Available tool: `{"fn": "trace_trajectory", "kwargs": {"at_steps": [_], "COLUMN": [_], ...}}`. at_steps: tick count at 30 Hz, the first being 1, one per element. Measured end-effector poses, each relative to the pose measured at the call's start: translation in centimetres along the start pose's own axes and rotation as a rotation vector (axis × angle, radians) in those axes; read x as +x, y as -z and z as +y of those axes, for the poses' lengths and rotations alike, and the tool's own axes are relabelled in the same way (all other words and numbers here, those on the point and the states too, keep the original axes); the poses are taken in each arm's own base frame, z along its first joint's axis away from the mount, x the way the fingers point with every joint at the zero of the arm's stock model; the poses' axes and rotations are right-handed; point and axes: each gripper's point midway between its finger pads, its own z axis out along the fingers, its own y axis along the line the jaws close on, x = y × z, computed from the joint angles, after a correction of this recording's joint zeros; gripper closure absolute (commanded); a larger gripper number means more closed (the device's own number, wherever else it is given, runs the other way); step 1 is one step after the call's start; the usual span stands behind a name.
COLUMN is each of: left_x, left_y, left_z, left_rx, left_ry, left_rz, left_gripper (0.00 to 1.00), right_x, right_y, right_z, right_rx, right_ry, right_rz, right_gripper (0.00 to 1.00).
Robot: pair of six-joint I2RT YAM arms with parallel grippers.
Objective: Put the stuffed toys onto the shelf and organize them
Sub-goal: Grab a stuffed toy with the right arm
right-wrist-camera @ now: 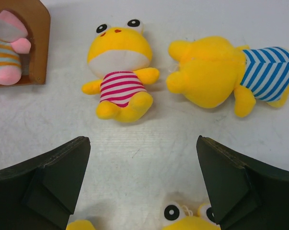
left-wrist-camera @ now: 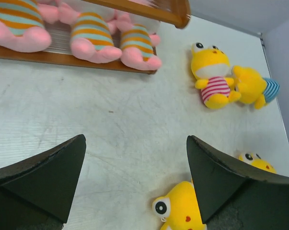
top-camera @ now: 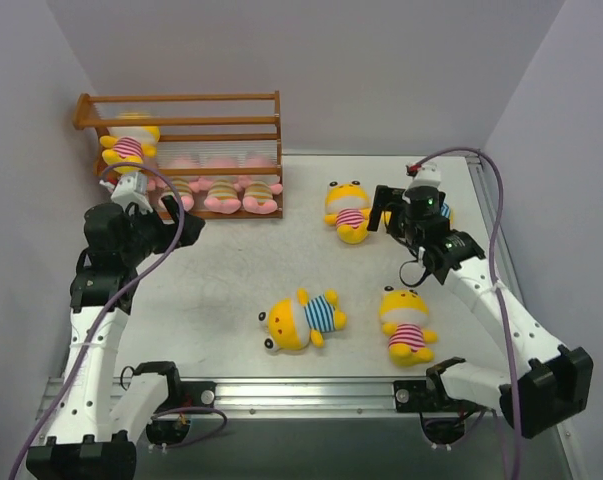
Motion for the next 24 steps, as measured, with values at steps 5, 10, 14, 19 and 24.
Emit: {"fn": "trace_trajectory", "kwargs": {"at_steps": [5,10,14,19,24], "left_x": [3.7,7.2,9.7,10.6,10.8], "left_y": [0.9,0.6,-0.1,-0.2,-0.2], "left_z": [-3.3,-3.0,-2.0,-2.4,-2.2], "left_rx": [0.139,0.161,0.14,0.154,0.142], "left_ry": [-0.14,-0.175,-0.188,-0.229,-0.246], "left_rz": [0.087,0.164,0.239,0.266,0.27], "left_gripper": [0.06,0.06,0.06,0.06,0.06], "right_x": [0.5,0.1,-0.3,0.7,2.4], "right_y": [-4.3,-8.5,-11.7,-15.8,-18.8], "right_z": [-0.3,0.1,0.2,0.8,1.9], "right_rx": [-0.014,-0.05,-0.096,-0.17,-0.261], "right_ry": [0.027,0.112,0.171,0.267,0.349], "right_rz": [0.067,0.12,0.144,0.2,0.251], "right_gripper": [0.02,0.02,0.02,0.02,0.03]}}
